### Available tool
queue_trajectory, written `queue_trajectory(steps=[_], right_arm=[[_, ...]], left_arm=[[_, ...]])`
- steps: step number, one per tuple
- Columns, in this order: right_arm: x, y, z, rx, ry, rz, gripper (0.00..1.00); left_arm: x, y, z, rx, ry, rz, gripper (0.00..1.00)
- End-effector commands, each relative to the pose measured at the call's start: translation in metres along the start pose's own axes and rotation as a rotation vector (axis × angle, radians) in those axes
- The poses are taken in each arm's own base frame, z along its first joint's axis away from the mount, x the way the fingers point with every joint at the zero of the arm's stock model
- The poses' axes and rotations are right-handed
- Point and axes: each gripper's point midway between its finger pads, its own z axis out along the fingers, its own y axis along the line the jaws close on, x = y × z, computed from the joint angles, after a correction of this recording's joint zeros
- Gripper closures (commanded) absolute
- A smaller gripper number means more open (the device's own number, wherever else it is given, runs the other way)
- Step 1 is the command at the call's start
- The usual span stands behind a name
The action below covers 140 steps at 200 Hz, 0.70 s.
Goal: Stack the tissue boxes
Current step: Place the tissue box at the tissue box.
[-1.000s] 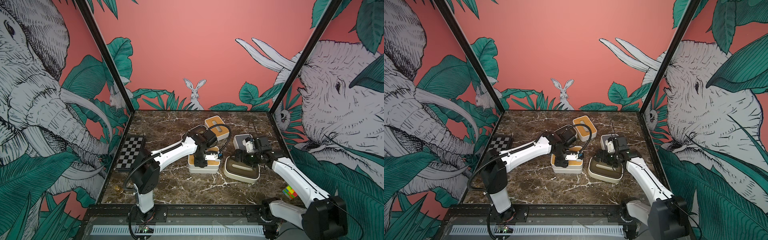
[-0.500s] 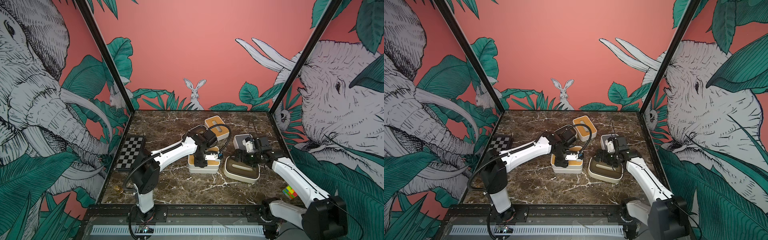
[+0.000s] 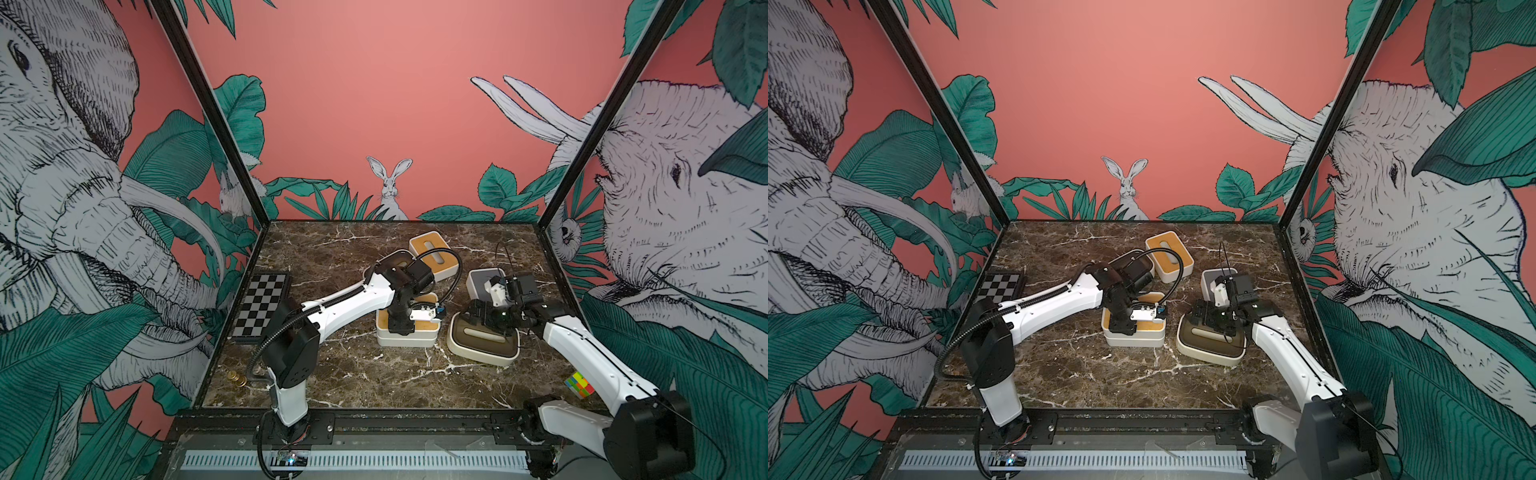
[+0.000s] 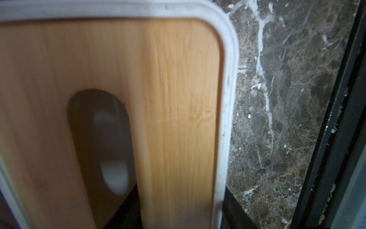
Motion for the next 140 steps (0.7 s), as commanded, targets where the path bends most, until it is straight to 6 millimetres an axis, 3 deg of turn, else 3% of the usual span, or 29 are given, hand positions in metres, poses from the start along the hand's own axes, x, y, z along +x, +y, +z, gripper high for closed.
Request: queue_trajectory(steps=[1,20,116,125,131,140], right_arm=[[-0.001,0.001,0.001,-0.011,-0.007,0.002,0.02],[-0.001,0.001,0.001,-0.011,-0.008,0.002,0.02],[-0.002,0.001,0.001,-0.012,-0.011,0.002,0.02],[-0.003,0.001,0.001,-0.011,-0.012,0.002,0.02],[-0.003,0.002,0.001,-0.013,-0.014,0.001,0.02],[-0.004,0.002,0.0,-0.014,-0.016,0.0,0.02]], left_arm=[[0.006,-0.009,-0.002,0.019,0.02,0.015,0.41],[0.007,-0.009,-0.002,0.018,0.021,0.016,0.36],[0.003,-0.005,-0.009,-0.002,0.004,0.018,0.33],[0.002,-0.005,-0.011,-0.007,-0.003,0.019,0.3],[0.002,-0.005,-0.013,-0.011,-0.007,0.02,0.21],[0.001,-0.004,-0.014,-0.015,-0.011,0.023,0.17]])
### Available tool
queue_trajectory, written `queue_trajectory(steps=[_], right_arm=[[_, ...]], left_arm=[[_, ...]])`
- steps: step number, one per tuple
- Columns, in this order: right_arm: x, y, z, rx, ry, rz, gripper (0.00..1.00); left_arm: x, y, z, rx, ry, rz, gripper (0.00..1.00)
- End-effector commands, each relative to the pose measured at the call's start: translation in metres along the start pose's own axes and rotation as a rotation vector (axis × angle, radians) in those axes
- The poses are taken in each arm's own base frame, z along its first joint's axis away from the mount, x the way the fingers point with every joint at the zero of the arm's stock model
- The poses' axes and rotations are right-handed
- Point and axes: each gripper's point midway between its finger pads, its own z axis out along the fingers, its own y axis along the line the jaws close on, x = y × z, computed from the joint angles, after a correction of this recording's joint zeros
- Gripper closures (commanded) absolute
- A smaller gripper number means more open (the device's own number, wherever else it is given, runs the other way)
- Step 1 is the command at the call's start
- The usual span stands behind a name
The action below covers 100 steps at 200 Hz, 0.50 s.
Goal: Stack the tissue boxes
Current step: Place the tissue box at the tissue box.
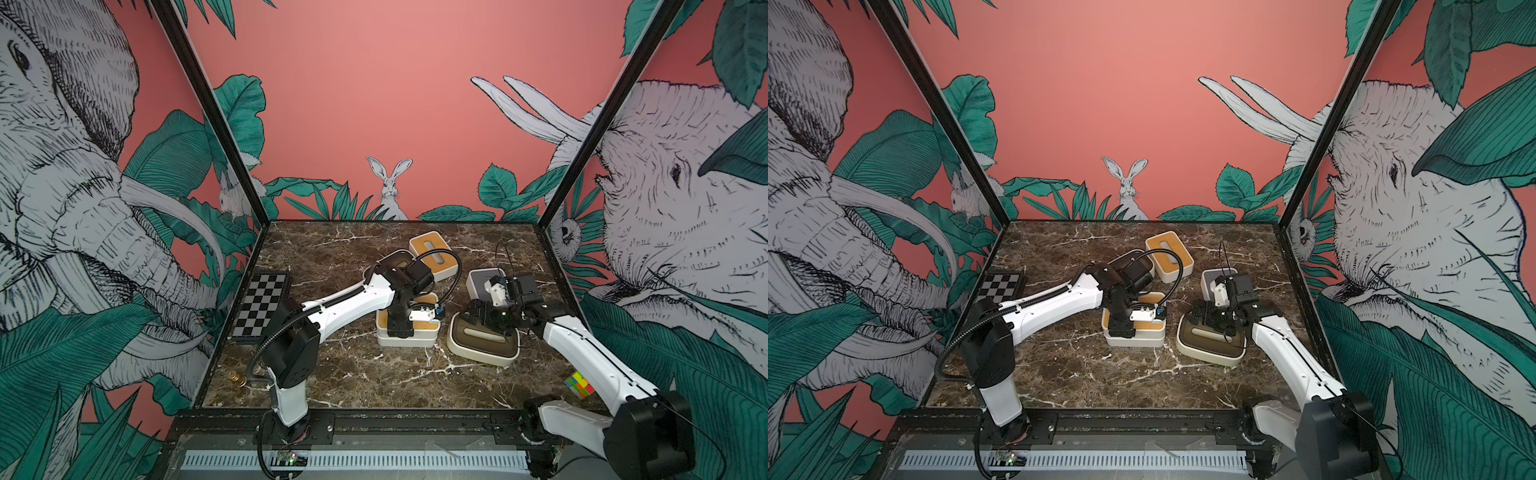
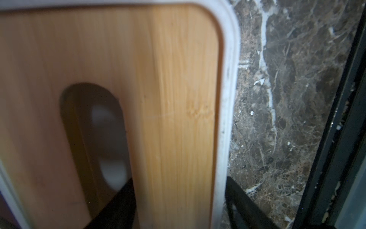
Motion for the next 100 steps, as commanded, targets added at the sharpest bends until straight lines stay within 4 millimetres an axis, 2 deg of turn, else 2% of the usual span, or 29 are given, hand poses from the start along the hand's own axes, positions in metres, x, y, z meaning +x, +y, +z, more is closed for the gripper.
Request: queue_trajectory(steps=[1,100], right_arm=[[-0.004,0.001,0.0,-0.01,-0.016,-0.001,0.02],[-0.006,0.001,-0.002,-0.001,-0.021,-0.002,0.02]], left_arm=[[-0.002,-0.004,-0.016,-0.013,-0.026,0.022,0.17],[-0.009,-0.001,-0.027,-0.04,-0.069,0.027,0.13]])
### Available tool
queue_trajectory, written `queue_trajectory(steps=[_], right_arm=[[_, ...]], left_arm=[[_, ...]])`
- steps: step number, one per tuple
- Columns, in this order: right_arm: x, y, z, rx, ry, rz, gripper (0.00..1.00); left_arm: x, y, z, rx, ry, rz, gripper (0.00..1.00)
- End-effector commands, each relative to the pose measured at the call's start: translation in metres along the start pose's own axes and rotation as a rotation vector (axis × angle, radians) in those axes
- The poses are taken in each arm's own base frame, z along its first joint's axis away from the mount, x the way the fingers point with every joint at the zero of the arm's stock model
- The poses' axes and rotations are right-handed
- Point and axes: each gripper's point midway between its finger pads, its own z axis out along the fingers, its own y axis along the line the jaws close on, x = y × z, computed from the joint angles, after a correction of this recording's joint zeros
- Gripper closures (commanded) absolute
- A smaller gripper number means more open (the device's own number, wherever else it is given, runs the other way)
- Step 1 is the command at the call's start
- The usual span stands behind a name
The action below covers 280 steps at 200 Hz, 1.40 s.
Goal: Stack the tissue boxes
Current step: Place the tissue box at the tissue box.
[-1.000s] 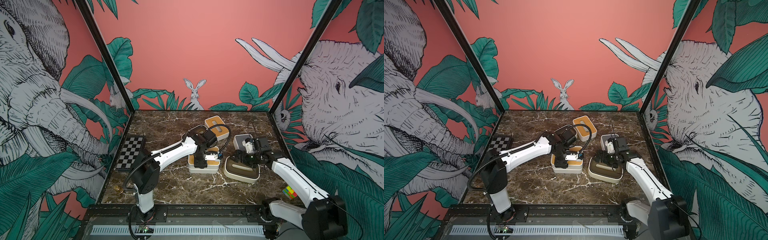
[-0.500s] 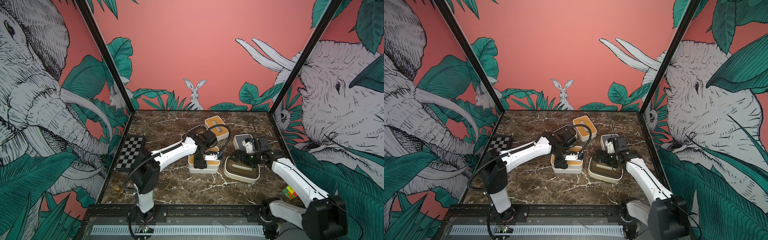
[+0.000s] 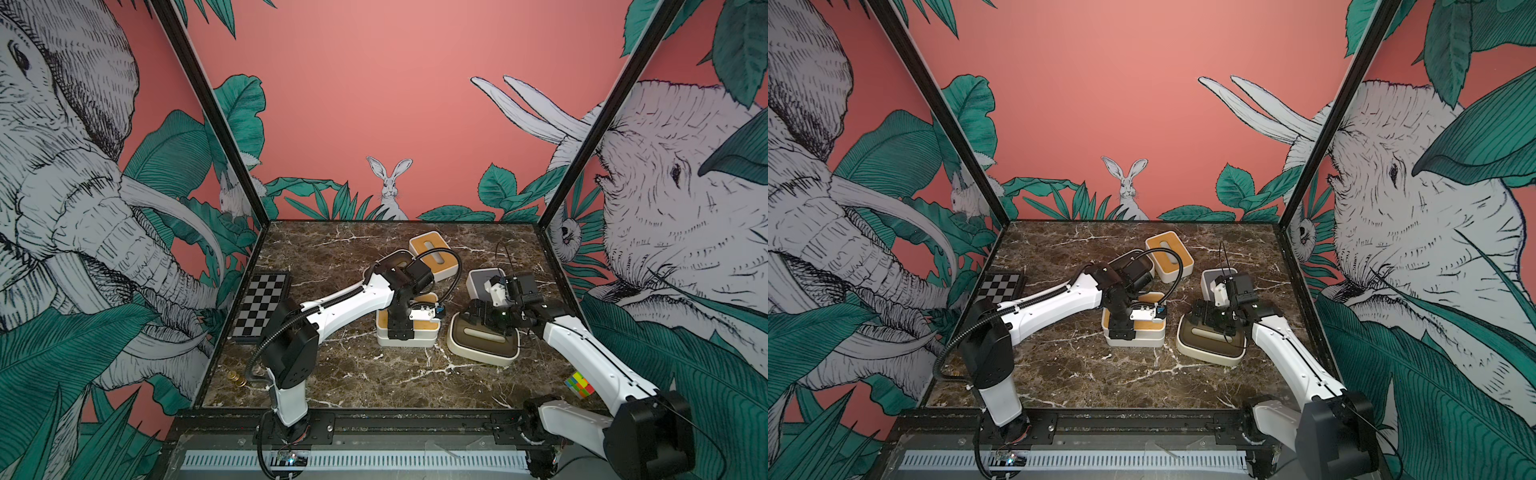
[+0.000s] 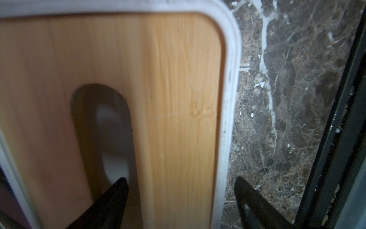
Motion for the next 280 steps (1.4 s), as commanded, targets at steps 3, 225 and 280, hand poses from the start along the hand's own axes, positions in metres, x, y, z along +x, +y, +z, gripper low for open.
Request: queue_trajectory(steps=[3,225,280], right_arm=[[-0.006,0.001,-0.002,-0.001,-0.021,-0.002,0.02],[-0.052,-0.001,-0.029,0.167,-0.092,-0.098,0.02],[-0.105,-0.023,-0.047,0.465,-0.058,-0.183,0.06]], left_arm=[[-0.007,-0.002,-0.023,-0.028,-0.055,0.025,0.13],[-0.032,0.055,-0.122,-0.431,-0.463,-0.212,0.02],[-0.013,0.098,-0.14,-0.394,-0.619,-0.658,0.01]])
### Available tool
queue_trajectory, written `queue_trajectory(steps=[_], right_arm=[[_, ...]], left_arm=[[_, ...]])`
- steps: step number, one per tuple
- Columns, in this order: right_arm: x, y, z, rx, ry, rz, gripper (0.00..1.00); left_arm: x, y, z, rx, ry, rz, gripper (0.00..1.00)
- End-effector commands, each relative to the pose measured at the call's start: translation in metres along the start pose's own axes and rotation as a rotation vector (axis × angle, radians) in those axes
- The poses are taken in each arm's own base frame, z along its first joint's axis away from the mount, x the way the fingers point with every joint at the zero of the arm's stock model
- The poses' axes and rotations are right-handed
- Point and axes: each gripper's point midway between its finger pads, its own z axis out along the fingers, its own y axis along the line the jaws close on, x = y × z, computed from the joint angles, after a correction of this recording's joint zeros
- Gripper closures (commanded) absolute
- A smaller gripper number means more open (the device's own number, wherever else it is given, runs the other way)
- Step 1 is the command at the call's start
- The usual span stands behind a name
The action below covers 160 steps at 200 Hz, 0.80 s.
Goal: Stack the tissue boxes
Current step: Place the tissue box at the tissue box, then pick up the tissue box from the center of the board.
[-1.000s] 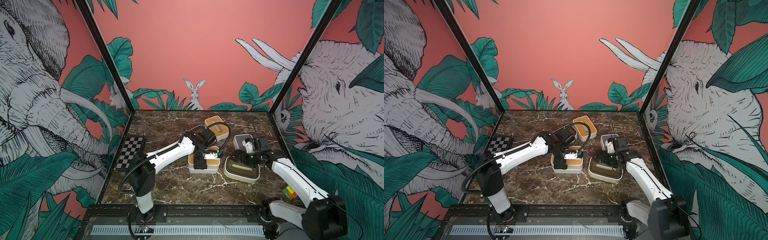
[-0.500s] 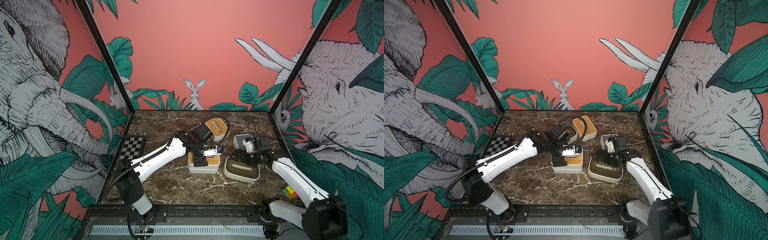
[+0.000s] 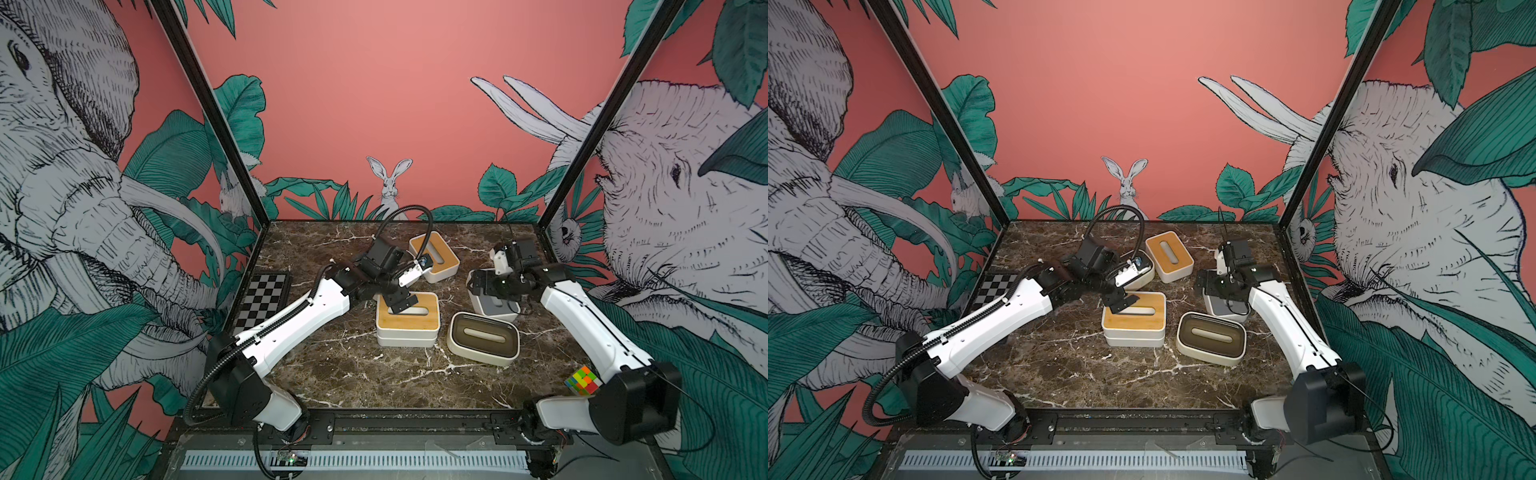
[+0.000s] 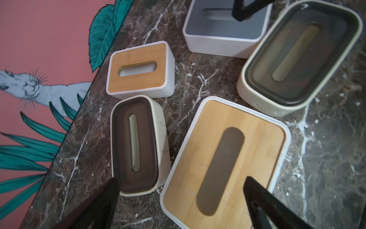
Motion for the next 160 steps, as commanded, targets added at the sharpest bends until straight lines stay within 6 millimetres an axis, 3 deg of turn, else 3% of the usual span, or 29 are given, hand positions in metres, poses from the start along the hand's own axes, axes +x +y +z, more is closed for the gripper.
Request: queue_trajectory(steps=[1,19,23,51,71,111,122,160], right_arm=[[-0.006,-0.029,-0.004,0.189,0.056,-0.061,0.06],[-0.013,-0.034,-0.001,0.234,0.076,-0.082,0.07],[-0.014,-0.034,0.0,0.238,0.074,-0.088,0.07],[-0.024,-0.044,0.003,0.302,0.044,-0.143,0.07],[-0.03,-0.049,0.007,0.333,0.04,-0.17,0.07],[-0.036,-0.049,0.019,0.338,0.049,-0.191,0.08],[-0.032,-0.053,0.033,0.35,0.094,-0.199,0.08],[-0.027,-0.06,0.054,0.374,0.17,-0.239,0.12]], left_arm=[[-0.018,0.02,-0.01,-0.026,-0.101,-0.26,0.0],[-0.025,0.017,-0.015,0.058,-0.13,-0.431,0.0],[-0.023,0.025,-0.017,0.06,-0.137,-0.472,0.0],[-0.051,0.014,-0.021,0.19,-0.285,-0.615,0.0],[-0.053,0.02,-0.016,0.188,-0.278,-0.722,0.0],[-0.042,0.026,-0.001,0.135,-0.216,-0.751,0.0],[-0.04,0.028,0.003,0.123,-0.197,-0.749,0.0],[-0.05,0.028,0.006,0.153,-0.211,-0.777,0.0]])
